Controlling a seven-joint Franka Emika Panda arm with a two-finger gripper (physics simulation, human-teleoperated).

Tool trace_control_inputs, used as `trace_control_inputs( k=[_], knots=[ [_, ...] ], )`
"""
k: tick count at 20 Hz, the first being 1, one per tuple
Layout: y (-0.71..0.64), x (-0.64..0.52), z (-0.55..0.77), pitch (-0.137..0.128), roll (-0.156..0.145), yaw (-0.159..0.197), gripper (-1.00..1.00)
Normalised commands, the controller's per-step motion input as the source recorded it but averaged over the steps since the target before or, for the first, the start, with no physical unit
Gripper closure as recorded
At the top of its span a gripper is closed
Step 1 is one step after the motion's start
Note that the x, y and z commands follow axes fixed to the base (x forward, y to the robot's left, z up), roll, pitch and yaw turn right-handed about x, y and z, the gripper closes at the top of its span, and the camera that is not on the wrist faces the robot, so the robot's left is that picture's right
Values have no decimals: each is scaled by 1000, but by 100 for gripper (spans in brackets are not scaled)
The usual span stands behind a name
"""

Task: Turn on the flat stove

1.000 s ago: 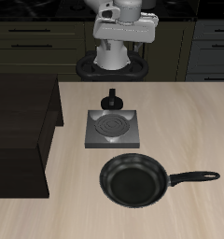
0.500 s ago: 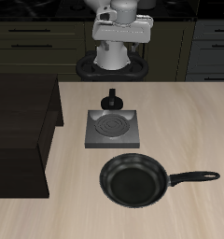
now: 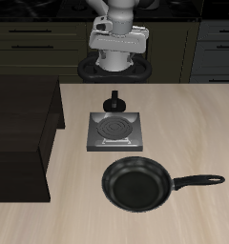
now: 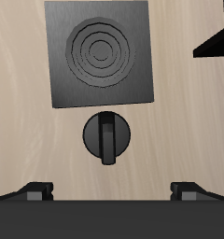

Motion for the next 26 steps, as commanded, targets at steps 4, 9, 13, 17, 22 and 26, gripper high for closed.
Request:
trace_control_inputs(
  k=[4,9,13,17,22,26],
  knots=[
    [-126,-78,-256,10,-6,4,-100],
    [-19,-22,-141,-21,-4,27,-100],
    [14,70,-272,20,0,-10,-100],
    [55,42,-202,3,8,29,-100],
    [62,16,-375,18,7,37,-100],
    [57,-35,-202,1,12,12,-100]
  ],
)
